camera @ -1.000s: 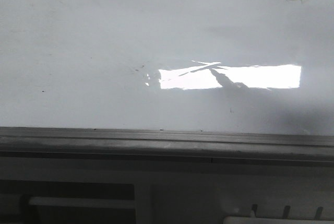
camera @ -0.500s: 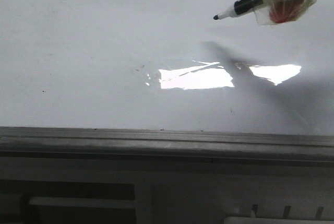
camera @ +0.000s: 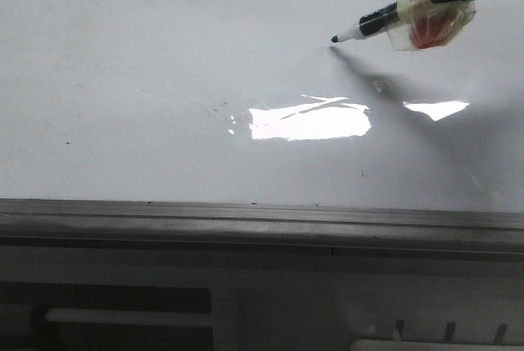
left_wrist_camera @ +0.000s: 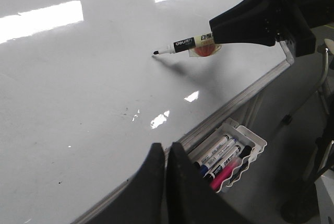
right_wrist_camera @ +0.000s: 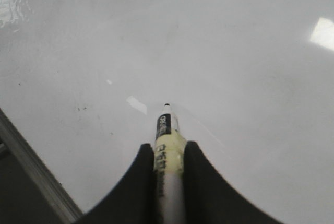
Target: Write number 6 on whiteboard
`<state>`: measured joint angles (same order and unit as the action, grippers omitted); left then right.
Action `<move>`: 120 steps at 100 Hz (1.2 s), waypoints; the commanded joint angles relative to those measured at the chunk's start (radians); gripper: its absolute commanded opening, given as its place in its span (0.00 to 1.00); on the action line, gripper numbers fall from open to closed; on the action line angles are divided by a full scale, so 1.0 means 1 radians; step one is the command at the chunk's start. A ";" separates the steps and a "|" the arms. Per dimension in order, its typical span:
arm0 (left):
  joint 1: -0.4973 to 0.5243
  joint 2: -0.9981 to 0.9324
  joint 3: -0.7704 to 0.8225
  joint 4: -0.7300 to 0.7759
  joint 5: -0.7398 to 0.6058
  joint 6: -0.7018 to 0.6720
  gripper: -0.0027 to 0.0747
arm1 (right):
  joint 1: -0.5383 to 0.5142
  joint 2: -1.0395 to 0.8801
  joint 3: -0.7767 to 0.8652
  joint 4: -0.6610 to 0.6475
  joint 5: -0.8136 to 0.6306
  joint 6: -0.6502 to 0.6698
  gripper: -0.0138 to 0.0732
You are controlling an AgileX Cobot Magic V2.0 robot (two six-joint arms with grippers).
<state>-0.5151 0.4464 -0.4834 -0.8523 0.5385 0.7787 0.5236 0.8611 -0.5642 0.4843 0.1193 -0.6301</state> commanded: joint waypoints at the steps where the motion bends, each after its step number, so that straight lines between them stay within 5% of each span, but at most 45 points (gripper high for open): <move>1: 0.003 0.012 -0.027 -0.037 -0.038 -0.008 0.01 | -0.015 -0.003 -0.026 -0.003 -0.084 -0.009 0.09; 57: 0.003 0.012 -0.027 -0.037 -0.065 -0.008 0.01 | -0.036 0.058 -0.026 0.002 0.060 -0.009 0.09; 100: 0.003 0.012 -0.027 -0.037 -0.068 -0.008 0.01 | -0.036 0.061 -0.026 0.001 0.325 -0.009 0.09; 120: 0.003 0.012 -0.027 -0.037 -0.068 -0.008 0.01 | -0.036 0.038 -0.026 -0.151 0.351 0.119 0.09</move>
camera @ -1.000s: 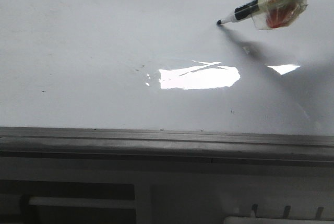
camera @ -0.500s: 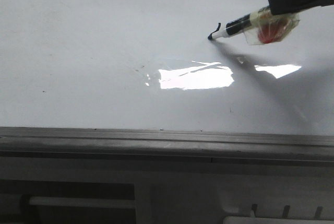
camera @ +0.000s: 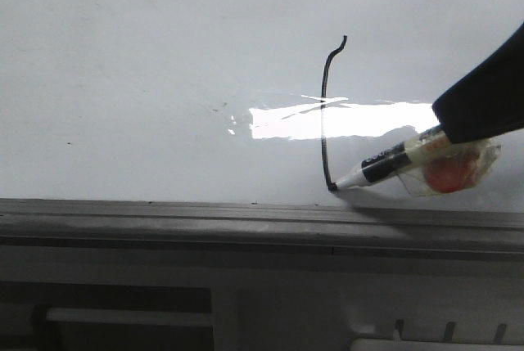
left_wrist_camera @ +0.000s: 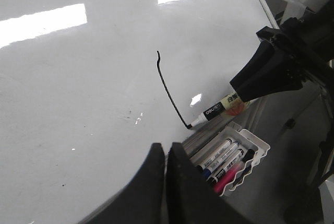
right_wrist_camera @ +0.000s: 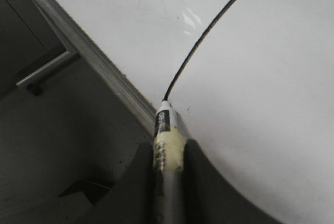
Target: Write number 6 on whiteboard
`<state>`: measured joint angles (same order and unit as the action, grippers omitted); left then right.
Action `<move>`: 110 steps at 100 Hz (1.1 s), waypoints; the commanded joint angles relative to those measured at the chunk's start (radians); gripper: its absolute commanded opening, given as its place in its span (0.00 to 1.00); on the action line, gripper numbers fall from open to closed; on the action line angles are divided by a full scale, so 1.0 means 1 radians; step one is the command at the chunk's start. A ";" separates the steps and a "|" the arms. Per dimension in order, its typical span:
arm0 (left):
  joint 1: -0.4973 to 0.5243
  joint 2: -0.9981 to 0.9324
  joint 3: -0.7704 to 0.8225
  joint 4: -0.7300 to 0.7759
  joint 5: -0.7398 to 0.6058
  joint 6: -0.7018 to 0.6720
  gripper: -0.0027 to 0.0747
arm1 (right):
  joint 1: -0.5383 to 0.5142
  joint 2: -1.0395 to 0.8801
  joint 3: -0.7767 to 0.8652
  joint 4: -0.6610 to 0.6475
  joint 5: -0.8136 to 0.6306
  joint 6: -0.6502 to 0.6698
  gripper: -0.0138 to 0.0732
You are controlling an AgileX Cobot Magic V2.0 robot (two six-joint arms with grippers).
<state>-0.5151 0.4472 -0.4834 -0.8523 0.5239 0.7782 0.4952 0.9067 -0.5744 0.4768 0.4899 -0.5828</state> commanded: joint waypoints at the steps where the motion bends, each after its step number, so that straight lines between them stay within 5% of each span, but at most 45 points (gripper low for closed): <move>1: 0.003 0.011 -0.027 -0.037 -0.053 -0.008 0.01 | -0.008 -0.008 -0.015 -0.152 -0.018 0.087 0.09; 22: 0.003 0.011 -0.027 -0.037 -0.053 -0.008 0.01 | -0.008 -0.034 -0.037 -0.294 -0.036 0.233 0.09; 110: 0.003 0.011 -0.027 -0.039 -0.053 -0.008 0.01 | -0.006 0.028 -0.113 -0.237 -0.080 0.234 0.09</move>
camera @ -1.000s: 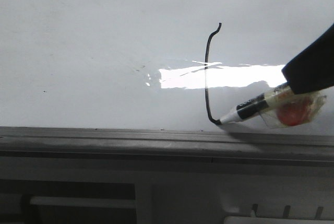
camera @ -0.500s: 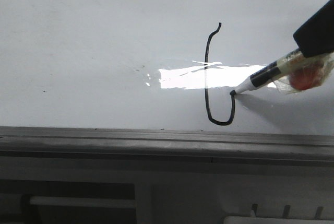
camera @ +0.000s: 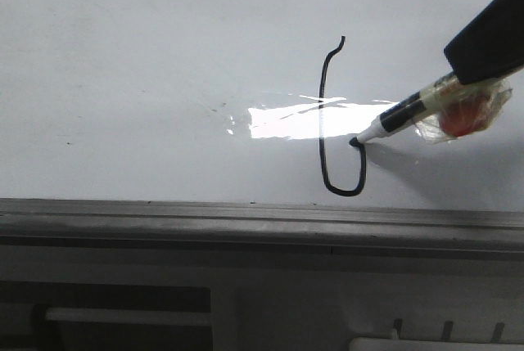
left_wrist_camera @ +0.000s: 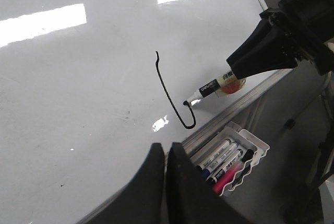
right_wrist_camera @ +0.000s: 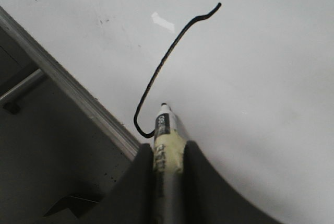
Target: Write number 6 on whiteboard
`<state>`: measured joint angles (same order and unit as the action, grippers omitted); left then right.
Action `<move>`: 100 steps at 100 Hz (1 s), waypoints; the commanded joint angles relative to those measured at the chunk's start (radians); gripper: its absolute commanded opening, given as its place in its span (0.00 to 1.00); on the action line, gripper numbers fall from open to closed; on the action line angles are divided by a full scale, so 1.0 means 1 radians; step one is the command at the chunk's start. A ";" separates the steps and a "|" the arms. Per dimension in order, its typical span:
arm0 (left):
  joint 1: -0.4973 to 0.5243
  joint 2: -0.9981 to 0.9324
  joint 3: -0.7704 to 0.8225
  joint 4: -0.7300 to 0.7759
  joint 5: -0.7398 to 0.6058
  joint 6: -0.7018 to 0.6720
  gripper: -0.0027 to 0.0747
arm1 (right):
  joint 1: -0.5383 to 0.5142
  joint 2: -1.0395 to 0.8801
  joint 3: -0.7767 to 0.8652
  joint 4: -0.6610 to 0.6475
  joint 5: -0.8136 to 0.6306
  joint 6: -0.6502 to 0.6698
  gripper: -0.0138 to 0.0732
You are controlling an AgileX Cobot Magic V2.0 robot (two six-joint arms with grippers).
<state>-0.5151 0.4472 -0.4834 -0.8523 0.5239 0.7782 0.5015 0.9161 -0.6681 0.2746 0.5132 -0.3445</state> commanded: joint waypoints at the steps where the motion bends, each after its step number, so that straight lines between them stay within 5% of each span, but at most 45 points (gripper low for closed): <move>1: 0.003 0.011 -0.027 -0.039 -0.053 -0.008 0.01 | -0.012 0.018 -0.020 -0.034 -0.103 -0.004 0.09; 100: 0.003 0.011 -0.027 -0.039 -0.053 -0.008 0.01 | -0.012 0.057 -0.020 0.086 -0.084 -0.004 0.08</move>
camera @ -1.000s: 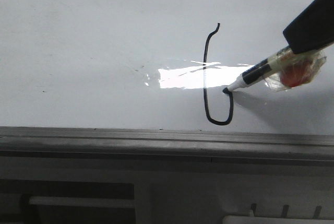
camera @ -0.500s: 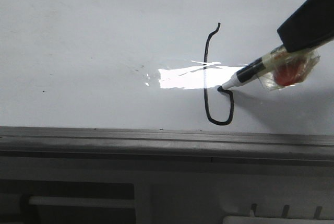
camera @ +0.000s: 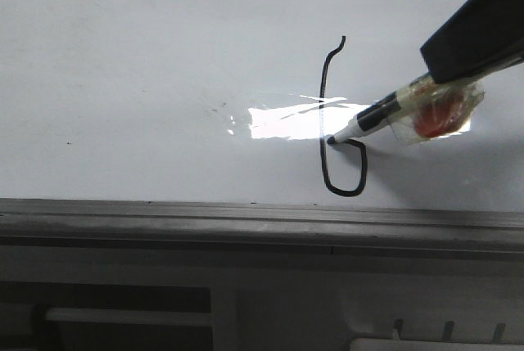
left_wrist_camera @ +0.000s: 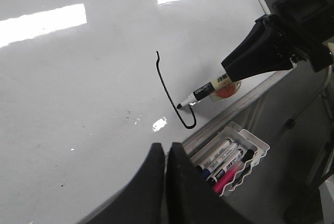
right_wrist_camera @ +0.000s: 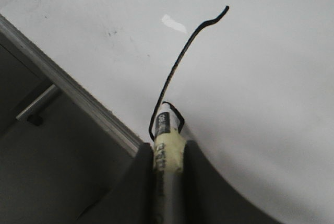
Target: Write number 6 on whiteboard
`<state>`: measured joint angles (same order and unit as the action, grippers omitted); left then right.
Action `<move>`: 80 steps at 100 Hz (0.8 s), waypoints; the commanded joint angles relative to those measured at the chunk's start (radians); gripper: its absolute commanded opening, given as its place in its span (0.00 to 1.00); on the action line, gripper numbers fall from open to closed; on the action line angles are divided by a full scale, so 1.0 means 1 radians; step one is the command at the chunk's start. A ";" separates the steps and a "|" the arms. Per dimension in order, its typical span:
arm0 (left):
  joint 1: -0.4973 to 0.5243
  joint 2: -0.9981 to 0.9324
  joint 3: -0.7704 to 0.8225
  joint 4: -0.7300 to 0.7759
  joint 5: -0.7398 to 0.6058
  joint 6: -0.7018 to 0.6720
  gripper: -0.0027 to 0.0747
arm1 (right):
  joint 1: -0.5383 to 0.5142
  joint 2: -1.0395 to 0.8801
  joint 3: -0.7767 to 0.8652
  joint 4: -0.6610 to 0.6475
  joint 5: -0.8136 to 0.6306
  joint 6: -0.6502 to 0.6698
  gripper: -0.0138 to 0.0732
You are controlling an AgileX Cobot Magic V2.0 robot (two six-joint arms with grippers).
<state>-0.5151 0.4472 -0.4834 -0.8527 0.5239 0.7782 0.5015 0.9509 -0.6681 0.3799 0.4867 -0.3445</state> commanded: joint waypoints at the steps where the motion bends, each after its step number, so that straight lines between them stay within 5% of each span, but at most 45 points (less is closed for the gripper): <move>1: 0.003 0.011 -0.027 -0.038 -0.053 -0.008 0.01 | -0.012 0.024 -0.020 -0.019 -0.058 -0.004 0.08; 47: 0.003 0.011 -0.027 -0.038 -0.053 -0.008 0.01 | -0.012 0.027 -0.032 -0.008 -0.041 -0.006 0.08; 69: 0.003 0.011 -0.027 -0.043 -0.041 0.002 0.01 | 0.020 -0.118 -0.155 -0.008 0.094 -0.037 0.08; 80: 0.003 0.045 -0.027 -0.045 0.011 0.129 0.04 | 0.047 -0.164 -0.194 -0.008 0.195 -0.121 0.08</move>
<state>-0.5151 0.4559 -0.4834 -0.8582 0.5308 0.8144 0.5316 0.8273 -0.8052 0.3675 0.6501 -0.3910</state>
